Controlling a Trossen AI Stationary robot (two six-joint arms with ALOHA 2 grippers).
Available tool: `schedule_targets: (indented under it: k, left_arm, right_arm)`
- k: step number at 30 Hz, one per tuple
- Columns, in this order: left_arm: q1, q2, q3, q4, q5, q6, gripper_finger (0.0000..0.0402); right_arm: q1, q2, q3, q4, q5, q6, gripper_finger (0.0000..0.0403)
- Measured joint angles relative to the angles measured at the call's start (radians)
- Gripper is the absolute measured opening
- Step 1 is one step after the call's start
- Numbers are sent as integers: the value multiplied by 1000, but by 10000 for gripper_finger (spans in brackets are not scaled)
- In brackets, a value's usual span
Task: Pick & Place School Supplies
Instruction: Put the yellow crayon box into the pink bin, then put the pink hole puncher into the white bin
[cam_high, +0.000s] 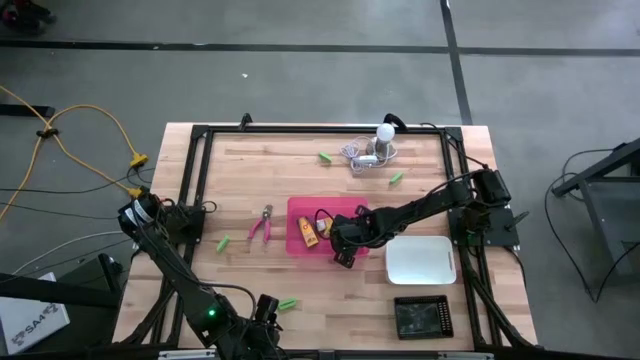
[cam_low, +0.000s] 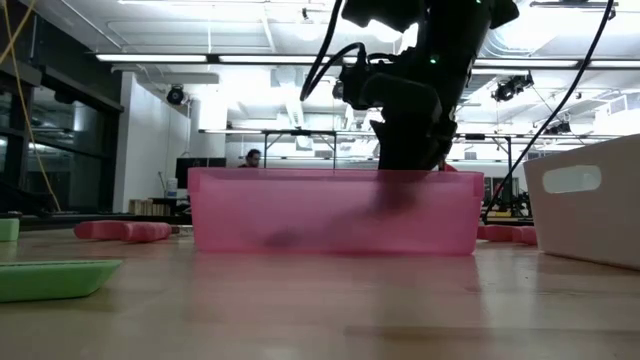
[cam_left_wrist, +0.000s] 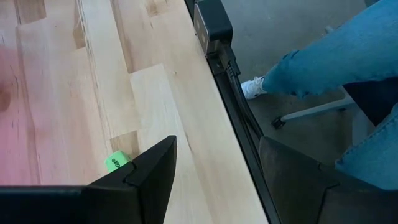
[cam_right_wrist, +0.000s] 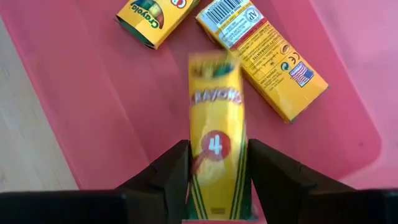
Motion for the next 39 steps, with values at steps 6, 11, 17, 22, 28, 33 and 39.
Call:
schedule_targets:
  k: [6, 11, 17, 22, 28, 33, 39]
  left_arm:
    - [0, 0, 0, 0, 0, 0, 224]
    - [0, 0, 0, 0, 0, 0, 224]
    - [0, 0, 0, 0, -1, 0, 224]
    - [3, 0, 0, 1, -27, -16, 224]
    - [3, -7, -1, 0, -96, 30, 224]
    - [4, -66, -1, 0, -146, 110, 224]
    - [28, -118, -1, -39, -227, 172, 224]
  right_arm:
    - [0, 0, 0, 0, 0, -2, 172]
    - [0, 0, 0, 0, 0, -9, 171]
    - [-13, 0, 0, 11, 1, -36, 161]
    - [-28, 0, 0, 41, -7, -36, 161]
    - [-52, -4, 2, 51, -66, -37, 160]
    - [-89, -46, 3, 54, -121, -79, 153]
    - [-118, -117, 3, 87, -131, -179, 145]
